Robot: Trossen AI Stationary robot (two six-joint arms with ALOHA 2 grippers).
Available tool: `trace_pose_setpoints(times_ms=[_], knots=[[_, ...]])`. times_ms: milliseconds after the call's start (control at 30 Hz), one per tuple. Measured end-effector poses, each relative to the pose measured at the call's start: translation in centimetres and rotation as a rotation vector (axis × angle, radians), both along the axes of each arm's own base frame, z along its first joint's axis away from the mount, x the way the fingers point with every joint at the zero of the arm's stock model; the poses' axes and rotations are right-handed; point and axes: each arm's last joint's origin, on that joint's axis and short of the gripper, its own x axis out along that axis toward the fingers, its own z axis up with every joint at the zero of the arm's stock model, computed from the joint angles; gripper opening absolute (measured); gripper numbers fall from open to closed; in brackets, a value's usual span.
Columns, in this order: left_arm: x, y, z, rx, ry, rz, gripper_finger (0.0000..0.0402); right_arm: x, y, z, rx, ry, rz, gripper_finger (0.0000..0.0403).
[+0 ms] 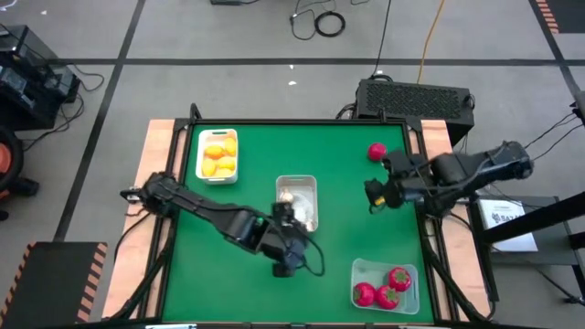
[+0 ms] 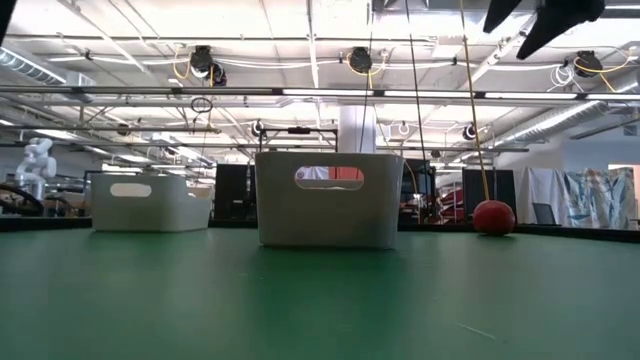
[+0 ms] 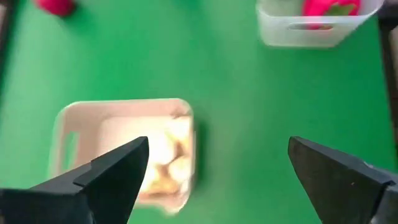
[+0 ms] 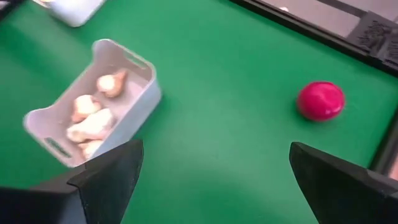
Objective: Sort produce into baskets
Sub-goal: Put the tomato into the transparent bin
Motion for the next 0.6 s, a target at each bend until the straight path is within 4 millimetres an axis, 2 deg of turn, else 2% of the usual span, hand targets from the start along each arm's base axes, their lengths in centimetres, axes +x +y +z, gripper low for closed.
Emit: trace_pose_setpoints(times_ms=[167,400,600], knots=[[-3.1,0.0,1.6,0.105,0.047,0.066,0.0391,0.4,-2.2,-0.1,0.041,0.049,-0.043,0.0393],[-6.5,-0.4,3.3,0.146,0.055,0.068,0.0391,0.5,-5.6,-0.1,0.056,0.104,-0.104,0.0393],[-9.7,1.2,3.5,0.137,0.059,0.154,0.0391,0.4,-8.1,-0.3,0.064,0.139,-0.175,0.0393]])
